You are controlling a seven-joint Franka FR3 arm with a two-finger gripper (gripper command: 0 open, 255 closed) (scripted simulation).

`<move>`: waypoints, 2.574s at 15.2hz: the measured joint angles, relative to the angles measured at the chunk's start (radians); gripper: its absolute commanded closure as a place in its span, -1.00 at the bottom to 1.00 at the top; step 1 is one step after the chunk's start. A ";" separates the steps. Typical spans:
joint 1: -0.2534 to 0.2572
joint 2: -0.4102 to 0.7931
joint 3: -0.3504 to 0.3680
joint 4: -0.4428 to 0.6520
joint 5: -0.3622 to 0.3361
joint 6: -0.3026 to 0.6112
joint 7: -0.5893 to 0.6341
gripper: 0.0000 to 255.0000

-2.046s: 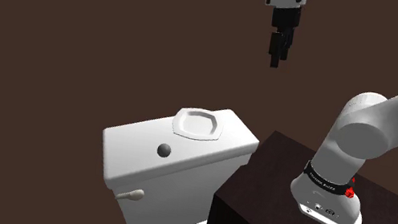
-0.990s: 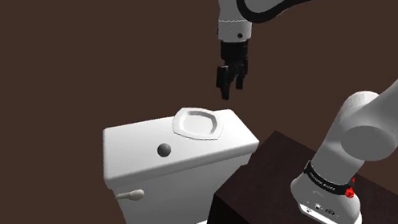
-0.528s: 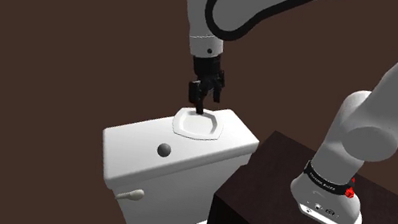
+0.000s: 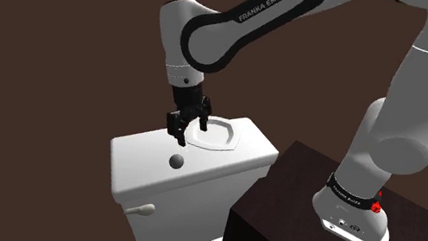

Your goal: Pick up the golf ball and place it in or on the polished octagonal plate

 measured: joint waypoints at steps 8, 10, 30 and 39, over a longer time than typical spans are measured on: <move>0.052 0.201 0.025 0.121 -0.055 0.074 0.102 -1.00; 0.054 0.211 0.025 0.105 -0.058 0.098 0.105 -1.00; 0.058 0.224 0.025 0.085 -0.062 0.131 0.109 1.00; 0.049 0.159 0.031 0.116 -0.040 0.040 0.100 1.00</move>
